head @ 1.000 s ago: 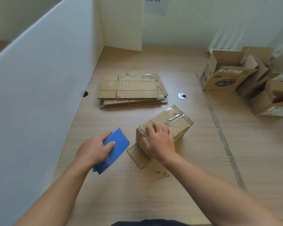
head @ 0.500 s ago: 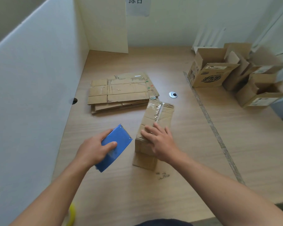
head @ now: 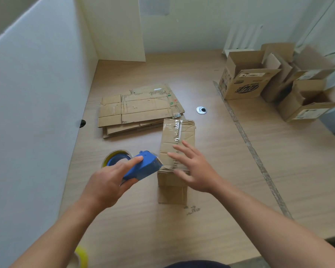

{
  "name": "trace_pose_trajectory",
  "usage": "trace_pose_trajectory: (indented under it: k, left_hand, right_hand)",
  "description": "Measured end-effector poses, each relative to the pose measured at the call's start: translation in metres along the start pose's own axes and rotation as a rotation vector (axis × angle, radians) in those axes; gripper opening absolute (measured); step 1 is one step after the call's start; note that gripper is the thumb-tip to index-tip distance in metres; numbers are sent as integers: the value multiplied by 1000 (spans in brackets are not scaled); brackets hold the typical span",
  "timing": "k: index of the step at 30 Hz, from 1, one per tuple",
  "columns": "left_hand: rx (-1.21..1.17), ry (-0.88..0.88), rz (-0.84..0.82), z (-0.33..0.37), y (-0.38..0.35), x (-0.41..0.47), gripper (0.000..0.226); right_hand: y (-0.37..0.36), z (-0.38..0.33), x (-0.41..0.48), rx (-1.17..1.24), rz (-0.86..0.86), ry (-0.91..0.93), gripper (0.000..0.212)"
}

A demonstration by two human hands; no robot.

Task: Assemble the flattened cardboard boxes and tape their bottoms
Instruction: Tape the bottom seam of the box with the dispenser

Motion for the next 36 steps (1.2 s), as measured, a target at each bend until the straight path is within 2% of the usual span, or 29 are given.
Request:
trace_pose_trajectory:
  k: [2, 6, 9, 12, 15, 18, 22, 28, 36]
  left_hand:
    - [33, -85, -7, -1, 1, 1, 49]
    - [68, -196, -21, -1, 2, 3, 46]
    - [83, -272, 3, 4, 6, 5, 46]
    - [112, -335, 28, 5, 9, 6, 50]
    - [114, -384, 34, 6, 12, 5, 51]
    - [111, -437, 43, 9, 12, 4, 51]
    - [60, -441, 57, 14, 13, 7, 49]
    - [-33, -401, -38, 22, 17, 12, 50]
    - [-119, -350, -175, 33, 22, 21, 63]
  right_hand:
    - [10, -7, 5, 155, 60, -67, 49]
    - [19, -25, 15, 269, 18, -85, 51]
    - [20, -34, 15, 399, -10, -80, 38]
    - [21, -37, 12, 520, -87, -116, 25]
    - [22, -40, 7, 545, -187, -94, 28]
    - [25, -41, 5, 585, -214, -106, 26]
    - [29, -41, 4, 678, -115, -133, 15]
    - [25, -33, 3, 437, 45, -124, 16]
    - [25, -20, -16, 520, 86, -241, 13]
Point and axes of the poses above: each hand's wrist, its own x-axis towards the middle knuckle, its own y-axis out of the back of the hand, z = x × y, the point moved 2 cm from there along x, towards the middle knuckle, and after that the axes turned 4 degrees about -y, right-handed, at the moved point
